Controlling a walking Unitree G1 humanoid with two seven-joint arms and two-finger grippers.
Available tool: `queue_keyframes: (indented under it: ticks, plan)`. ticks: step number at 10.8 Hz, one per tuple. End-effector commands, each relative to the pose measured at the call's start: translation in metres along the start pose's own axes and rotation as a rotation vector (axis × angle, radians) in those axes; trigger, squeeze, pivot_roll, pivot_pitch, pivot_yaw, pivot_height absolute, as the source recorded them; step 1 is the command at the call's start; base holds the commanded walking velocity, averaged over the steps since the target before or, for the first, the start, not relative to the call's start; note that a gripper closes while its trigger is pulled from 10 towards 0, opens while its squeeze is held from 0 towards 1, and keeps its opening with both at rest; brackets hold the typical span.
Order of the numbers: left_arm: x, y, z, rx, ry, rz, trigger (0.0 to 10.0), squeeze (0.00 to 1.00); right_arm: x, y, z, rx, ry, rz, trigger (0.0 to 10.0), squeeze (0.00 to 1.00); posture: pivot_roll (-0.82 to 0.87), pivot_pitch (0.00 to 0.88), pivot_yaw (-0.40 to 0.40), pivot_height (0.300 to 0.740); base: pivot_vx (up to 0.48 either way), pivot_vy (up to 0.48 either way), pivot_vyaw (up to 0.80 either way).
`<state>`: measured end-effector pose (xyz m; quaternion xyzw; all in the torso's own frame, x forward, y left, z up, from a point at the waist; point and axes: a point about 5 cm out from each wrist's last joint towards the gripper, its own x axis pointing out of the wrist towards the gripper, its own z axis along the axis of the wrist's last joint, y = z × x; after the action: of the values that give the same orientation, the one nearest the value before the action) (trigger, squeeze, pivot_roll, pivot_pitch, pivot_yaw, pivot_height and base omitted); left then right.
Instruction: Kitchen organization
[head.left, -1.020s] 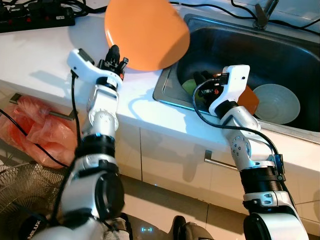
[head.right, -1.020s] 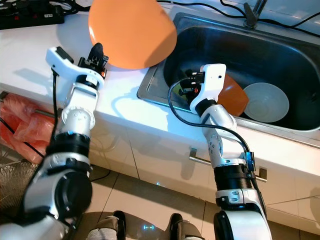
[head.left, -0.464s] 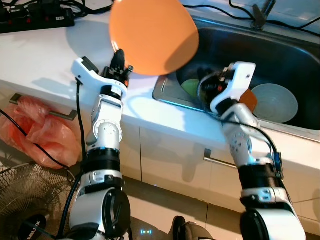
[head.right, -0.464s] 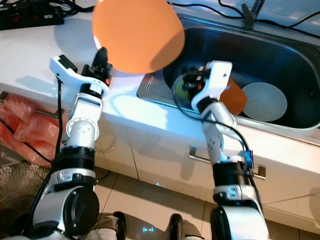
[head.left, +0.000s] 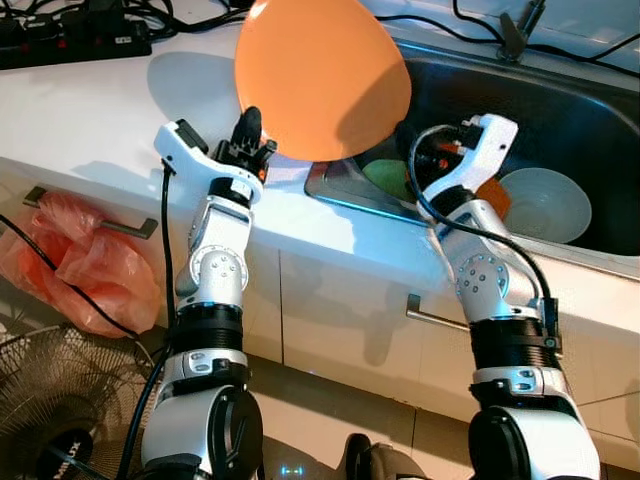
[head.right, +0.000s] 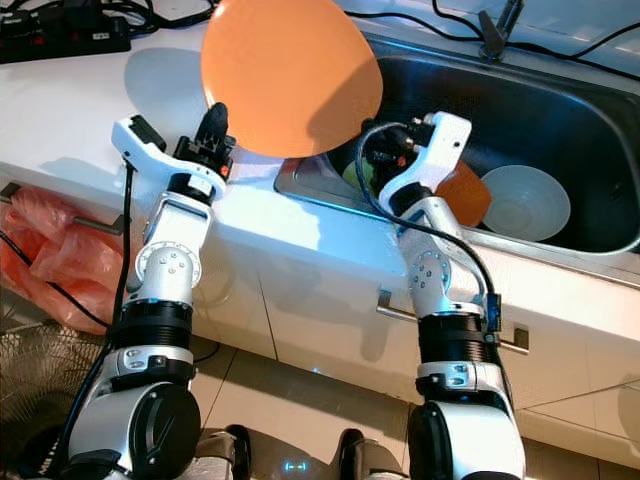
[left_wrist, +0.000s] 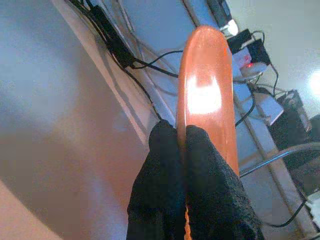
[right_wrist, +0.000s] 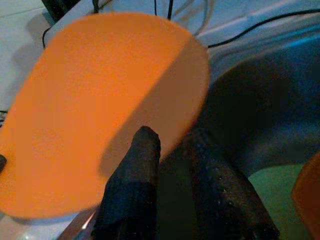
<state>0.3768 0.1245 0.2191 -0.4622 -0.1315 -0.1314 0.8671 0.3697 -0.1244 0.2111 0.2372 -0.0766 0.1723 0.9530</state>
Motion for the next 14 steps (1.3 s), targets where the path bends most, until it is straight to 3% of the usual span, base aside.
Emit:
queue_keyframes:
  ticks: [1,2,3,4,5,7,8,11,12,14]
  plan:
    - [0.001,-0.010,0.002,-0.053,-0.042,-0.035,10.0,0.00,0.000,-0.004,0.000,0.019,0.006,-0.020,10.0,0.00,0.03,0.148,-0.045,0.740,0.000,0.000,0.00]
    - [0.003,-0.013,0.006,-0.062,-0.058,-0.043,10.0,0.00,-0.001,-0.005,-0.001,0.024,0.006,-0.025,10.0,0.00,0.03,0.151,-0.044,0.740,0.000,0.000,0.00]
    - [0.004,-0.016,0.007,-0.062,-0.056,-0.056,10.0,0.00,-0.001,-0.007,0.000,0.039,0.004,-0.042,10.0,1.00,0.03,0.158,-0.044,0.740,0.000,0.000,0.00]
    - [0.004,-0.019,0.005,-0.062,-0.047,-0.066,10.0,0.00,-0.001,-0.009,0.001,0.053,0.003,-0.051,10.0,1.00,0.03,0.160,-0.044,0.740,0.000,0.000,0.00]
    - [0.003,-0.021,0.002,-0.064,-0.037,-0.072,10.0,0.00,0.001,-0.008,0.002,0.088,0.001,-0.045,10.0,0.00,0.03,0.163,-0.045,0.740,0.000,0.000,0.00]
    - [0.003,-0.023,0.001,-0.075,-0.036,-0.083,10.0,0.00,0.002,-0.007,0.002,0.133,0.002,-0.036,10.0,0.00,0.03,0.164,-0.048,0.740,0.000,0.000,0.00]
    - [0.003,-0.023,0.001,-0.077,-0.033,-0.081,10.0,0.00,0.003,-0.008,0.001,0.144,0.006,-0.043,10.0,1.00,0.04,0.164,-0.048,0.740,0.000,0.000,0.00]
    - [0.002,-0.025,-0.004,-0.077,-0.016,-0.085,10.0,0.00,0.005,-0.005,0.004,0.202,-0.006,-0.026,10.0,0.98,0.04,0.161,-0.050,0.740,0.000,0.000,0.00]
    - [0.003,-0.026,-0.005,-0.078,-0.009,-0.088,10.0,0.00,0.006,-0.003,0.004,0.253,-0.006,-0.006,10.0,0.00,0.04,0.160,-0.049,0.740,0.000,0.000,0.00]
    - [0.003,-0.027,-0.007,-0.079,0.002,-0.096,10.0,0.00,0.005,-0.003,0.004,0.286,-0.007,-0.004,10.0,0.00,0.04,0.159,-0.049,0.740,0.000,0.000,0.00]
